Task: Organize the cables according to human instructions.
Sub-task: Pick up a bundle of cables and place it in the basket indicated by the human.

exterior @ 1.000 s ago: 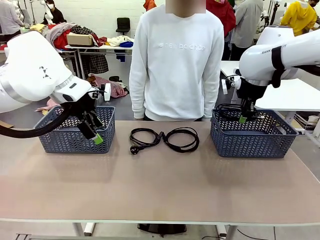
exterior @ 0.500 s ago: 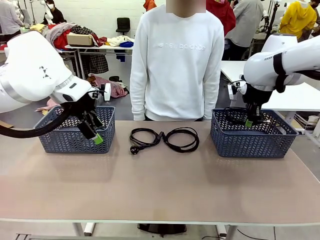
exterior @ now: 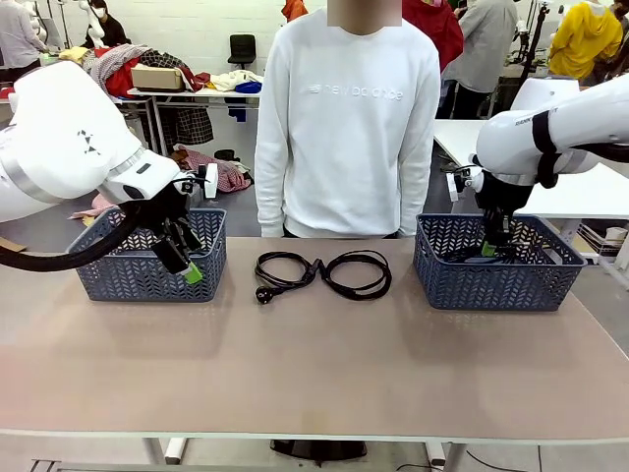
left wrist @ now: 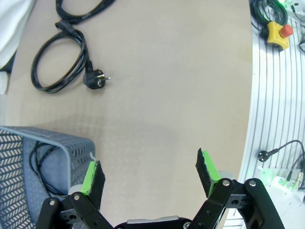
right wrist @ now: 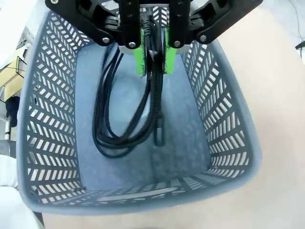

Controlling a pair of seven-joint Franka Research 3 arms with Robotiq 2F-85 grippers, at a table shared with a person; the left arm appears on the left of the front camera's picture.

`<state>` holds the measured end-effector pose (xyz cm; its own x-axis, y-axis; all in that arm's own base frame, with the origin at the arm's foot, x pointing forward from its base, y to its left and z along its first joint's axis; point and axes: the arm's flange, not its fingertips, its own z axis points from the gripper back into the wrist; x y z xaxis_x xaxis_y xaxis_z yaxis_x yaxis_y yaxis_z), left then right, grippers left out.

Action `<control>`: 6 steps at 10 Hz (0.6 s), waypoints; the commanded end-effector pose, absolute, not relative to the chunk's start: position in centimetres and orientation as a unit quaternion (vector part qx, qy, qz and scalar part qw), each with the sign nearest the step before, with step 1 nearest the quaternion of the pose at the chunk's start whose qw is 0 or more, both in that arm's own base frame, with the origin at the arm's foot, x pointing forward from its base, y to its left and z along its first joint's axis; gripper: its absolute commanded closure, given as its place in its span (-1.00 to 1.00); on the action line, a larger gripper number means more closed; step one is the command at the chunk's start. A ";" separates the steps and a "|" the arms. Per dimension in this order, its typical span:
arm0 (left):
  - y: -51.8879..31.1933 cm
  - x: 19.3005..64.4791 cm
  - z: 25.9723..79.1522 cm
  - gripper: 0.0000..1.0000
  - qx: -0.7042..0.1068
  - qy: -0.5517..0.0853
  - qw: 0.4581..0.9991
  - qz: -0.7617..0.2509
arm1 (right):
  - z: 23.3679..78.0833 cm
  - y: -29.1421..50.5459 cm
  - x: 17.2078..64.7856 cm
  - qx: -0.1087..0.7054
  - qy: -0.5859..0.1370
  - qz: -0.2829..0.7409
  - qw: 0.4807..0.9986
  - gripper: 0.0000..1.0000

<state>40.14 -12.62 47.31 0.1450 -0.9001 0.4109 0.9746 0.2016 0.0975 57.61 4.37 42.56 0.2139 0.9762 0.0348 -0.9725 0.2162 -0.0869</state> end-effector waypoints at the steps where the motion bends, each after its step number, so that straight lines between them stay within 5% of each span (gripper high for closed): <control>1: -12.5 40.2 47.4 -1.00 -0.094 -0.196 0.751 -0.623 | 43.5 4.2 58.3 -0.022 -0.048 0.631 0.774 -0.02; 6: -12.5 40.2 47.4 -1.00 -0.094 -0.196 0.751 -0.623 | 44.0 4.6 58.0 -0.023 -0.040 0.630 0.775 -0.91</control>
<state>40.14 -12.62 47.32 0.1450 -0.9001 0.4109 0.9746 0.2016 0.0976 57.88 4.64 43.54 0.2092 0.9772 0.0377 -0.9725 0.2119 -0.0968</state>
